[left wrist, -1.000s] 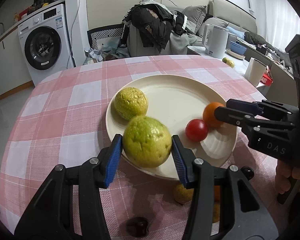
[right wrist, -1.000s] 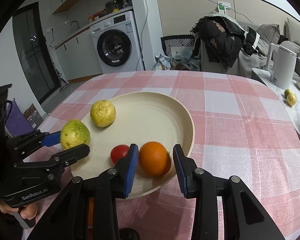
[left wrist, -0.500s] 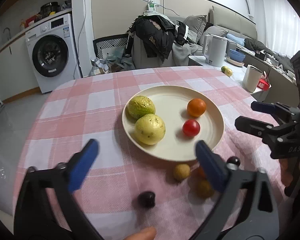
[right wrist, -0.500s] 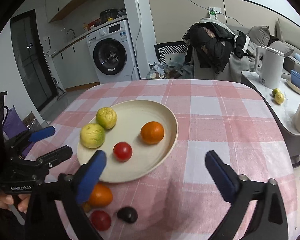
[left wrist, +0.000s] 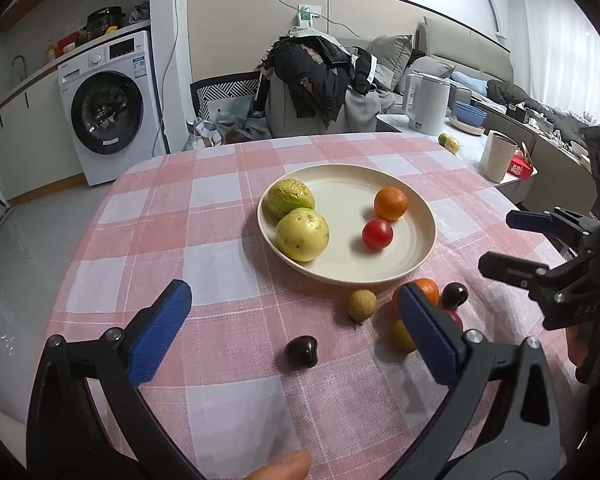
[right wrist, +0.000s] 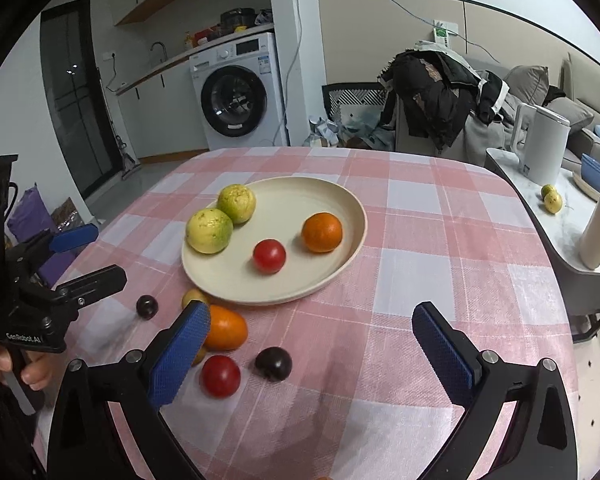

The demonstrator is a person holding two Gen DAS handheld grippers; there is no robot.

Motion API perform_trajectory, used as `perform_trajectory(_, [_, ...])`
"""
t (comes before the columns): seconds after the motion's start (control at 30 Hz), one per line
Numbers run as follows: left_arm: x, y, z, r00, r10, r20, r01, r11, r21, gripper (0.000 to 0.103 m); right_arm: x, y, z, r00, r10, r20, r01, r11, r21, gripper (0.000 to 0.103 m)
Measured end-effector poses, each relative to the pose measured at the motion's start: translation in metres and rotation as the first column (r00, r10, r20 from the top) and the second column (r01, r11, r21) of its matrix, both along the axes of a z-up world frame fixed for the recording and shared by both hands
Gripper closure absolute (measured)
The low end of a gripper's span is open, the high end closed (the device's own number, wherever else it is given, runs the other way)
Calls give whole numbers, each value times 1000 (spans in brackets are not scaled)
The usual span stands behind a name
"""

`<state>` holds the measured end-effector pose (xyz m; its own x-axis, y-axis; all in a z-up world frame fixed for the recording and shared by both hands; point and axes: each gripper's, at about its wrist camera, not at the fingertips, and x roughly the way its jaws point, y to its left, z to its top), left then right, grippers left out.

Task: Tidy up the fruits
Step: 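Withdraw both open grippers from the plate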

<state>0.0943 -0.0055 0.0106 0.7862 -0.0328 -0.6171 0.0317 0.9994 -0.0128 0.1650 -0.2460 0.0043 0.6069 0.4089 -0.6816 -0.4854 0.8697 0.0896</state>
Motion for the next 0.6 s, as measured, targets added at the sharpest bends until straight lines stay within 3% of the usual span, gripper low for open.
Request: perform_trajectory(0.6, [12,2,-15,995,-14,-94,12,1000,-20,1,2,3,-21,998,13,-69,-20,994,-105,0])
